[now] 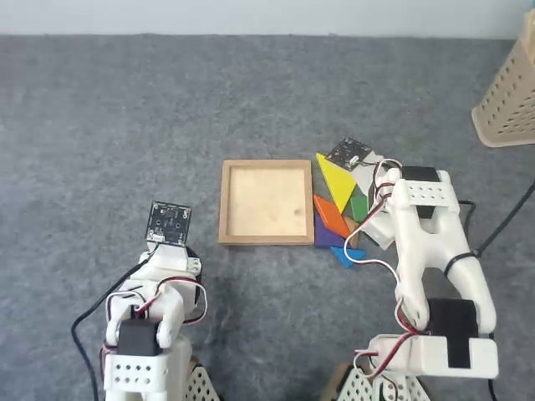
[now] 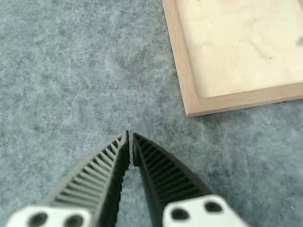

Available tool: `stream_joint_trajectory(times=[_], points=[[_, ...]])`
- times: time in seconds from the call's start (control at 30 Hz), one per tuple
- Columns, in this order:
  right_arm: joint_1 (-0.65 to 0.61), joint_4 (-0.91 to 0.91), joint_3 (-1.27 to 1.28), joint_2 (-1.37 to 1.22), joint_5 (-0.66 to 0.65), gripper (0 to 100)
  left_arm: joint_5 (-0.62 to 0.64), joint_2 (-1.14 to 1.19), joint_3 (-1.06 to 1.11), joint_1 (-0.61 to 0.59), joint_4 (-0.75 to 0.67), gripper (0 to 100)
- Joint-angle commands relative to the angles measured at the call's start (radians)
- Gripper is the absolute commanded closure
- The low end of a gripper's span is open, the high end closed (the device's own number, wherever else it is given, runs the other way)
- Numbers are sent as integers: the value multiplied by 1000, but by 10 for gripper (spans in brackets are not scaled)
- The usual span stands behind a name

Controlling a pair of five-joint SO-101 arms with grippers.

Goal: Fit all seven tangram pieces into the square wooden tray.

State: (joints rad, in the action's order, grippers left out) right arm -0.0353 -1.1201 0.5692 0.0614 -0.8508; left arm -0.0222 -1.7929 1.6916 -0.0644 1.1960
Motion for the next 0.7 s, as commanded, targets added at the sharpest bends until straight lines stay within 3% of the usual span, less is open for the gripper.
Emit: stream_joint_trajectory(times=[0.0, 0.2, 0.67], points=[[-15, 50, -8, -44, -35, 708, 9, -3, -5, -5, 5, 989], [2, 160, -8, -156, -35, 709, 9, -3, -5, -5, 5, 989], [77, 160, -28, -119, 6, 709, 9, -3, -5, -5, 5, 989]])
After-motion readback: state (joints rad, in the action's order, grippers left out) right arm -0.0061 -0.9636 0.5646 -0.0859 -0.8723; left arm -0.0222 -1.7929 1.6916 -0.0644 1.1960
